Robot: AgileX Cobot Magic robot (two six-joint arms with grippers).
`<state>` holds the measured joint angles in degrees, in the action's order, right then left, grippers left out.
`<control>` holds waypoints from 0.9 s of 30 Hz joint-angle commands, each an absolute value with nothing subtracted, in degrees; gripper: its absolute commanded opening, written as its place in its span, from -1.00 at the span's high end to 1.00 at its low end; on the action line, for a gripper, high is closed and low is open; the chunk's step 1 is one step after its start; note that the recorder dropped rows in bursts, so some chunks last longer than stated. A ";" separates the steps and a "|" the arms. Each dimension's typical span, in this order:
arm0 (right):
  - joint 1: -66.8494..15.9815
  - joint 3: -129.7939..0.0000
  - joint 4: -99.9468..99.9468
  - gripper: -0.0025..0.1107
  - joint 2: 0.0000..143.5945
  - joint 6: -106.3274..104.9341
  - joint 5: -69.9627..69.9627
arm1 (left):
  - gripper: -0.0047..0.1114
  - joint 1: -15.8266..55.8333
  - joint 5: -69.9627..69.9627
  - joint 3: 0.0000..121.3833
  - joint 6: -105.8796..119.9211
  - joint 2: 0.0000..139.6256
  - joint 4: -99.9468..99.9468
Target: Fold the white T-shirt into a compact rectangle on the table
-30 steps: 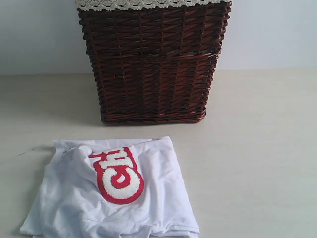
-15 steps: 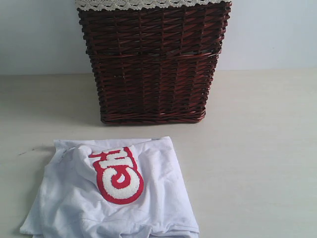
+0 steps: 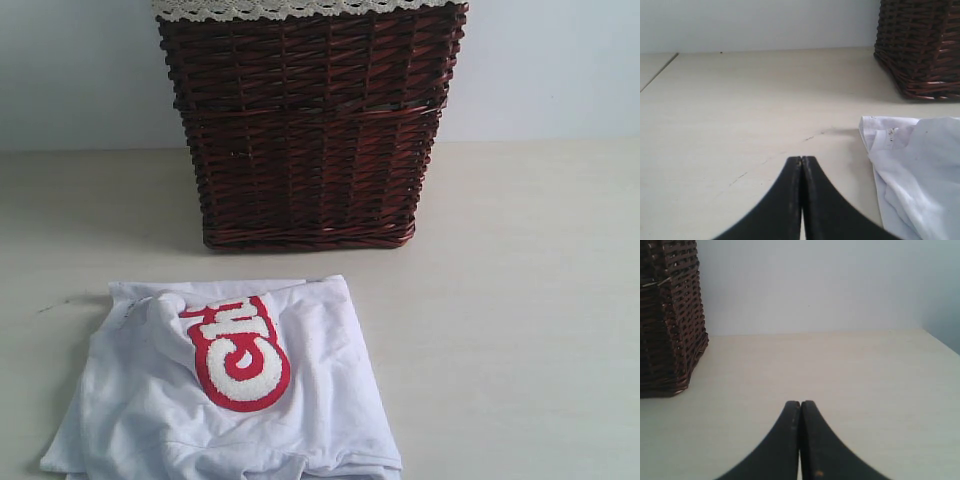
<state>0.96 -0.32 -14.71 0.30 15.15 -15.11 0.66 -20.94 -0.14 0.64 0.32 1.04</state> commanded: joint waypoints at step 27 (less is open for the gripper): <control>1.34 0.00 0.00 0.96 0.00 -0.34 -15.21 | 0.92 0.44 -20.60 0.00 0.91 0.00 1.26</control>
<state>0.96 -0.32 0.00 0.30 -0.51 -15.34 0.66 -20.94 -0.14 0.75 0.32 1.04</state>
